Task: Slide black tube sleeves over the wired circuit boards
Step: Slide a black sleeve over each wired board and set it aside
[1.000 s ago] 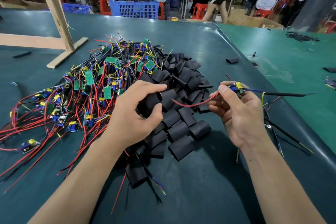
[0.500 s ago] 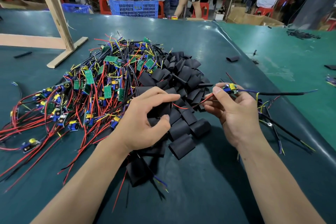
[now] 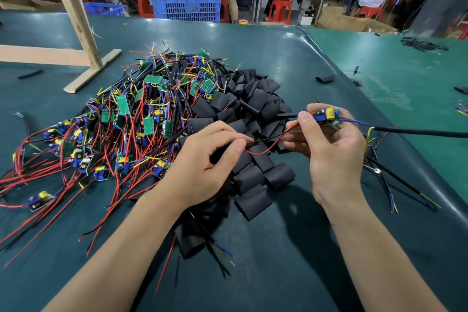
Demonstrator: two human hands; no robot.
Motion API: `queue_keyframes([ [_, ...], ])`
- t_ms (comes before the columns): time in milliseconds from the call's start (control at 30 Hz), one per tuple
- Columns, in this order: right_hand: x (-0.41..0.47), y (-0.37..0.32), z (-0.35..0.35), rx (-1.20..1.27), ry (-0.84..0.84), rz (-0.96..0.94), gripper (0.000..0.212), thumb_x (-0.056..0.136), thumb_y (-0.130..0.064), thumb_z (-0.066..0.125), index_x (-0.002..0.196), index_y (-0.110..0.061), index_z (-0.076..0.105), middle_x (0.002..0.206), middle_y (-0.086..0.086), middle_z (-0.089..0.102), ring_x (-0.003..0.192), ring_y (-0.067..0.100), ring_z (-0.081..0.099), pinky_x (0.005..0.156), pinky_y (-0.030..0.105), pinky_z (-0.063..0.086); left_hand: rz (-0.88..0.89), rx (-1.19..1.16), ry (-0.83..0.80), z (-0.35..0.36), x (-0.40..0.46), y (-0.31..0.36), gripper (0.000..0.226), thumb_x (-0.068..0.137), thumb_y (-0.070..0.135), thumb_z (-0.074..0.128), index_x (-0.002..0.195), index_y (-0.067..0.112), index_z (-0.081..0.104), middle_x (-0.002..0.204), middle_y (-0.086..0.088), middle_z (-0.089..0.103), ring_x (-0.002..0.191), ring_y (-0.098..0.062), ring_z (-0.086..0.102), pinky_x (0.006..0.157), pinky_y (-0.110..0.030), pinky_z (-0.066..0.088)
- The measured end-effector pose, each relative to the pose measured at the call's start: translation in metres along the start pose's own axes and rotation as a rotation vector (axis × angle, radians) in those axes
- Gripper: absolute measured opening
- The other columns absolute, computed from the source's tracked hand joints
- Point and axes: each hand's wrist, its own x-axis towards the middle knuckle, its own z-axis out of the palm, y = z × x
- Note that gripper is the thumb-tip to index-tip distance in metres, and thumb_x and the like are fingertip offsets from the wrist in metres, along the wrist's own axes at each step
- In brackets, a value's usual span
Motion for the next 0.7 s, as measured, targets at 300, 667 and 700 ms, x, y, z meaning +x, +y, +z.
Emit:
queue_keyframes([
  [300,-0.006,-0.006,0.007,0.287,-0.202,0.347,0.014,0.074,-0.023,0.071,0.084,-0.015,0.077,0.075,0.003,0.068,0.063,0.010,0.059,0.055,0.019,0.048,-0.022,0.058,0.108,0.003,0.002,-0.001,0.010,0.094,0.011,0.060,0.096,0.008,0.070,0.090,0.002,0.062,0.086,-0.007,0.058,0.079,-0.018,0.043],
  [667,-0.004,0.003,0.007,0.139,0.055,0.248,0.010,0.092,-0.009,0.065,0.083,-0.009,0.069,0.076,0.012,0.073,0.059,0.019,0.068,0.053,0.022,0.053,0.096,0.151,0.020,0.007,0.001,0.001,0.027,0.092,0.034,0.065,0.086,0.010,0.073,0.081,0.001,0.058,0.073,-0.016,0.057,0.068,-0.036,0.049],
  [700,-0.004,0.003,0.008,0.132,0.060,0.234,0.012,0.093,-0.009,0.066,0.082,-0.011,0.070,0.075,0.012,0.073,0.059,0.019,0.068,0.054,0.023,0.053,0.067,0.167,0.072,0.004,0.002,0.001,0.027,0.091,0.036,0.066,0.084,0.011,0.072,0.079,0.003,0.060,0.073,-0.014,0.059,0.069,-0.034,0.050],
])
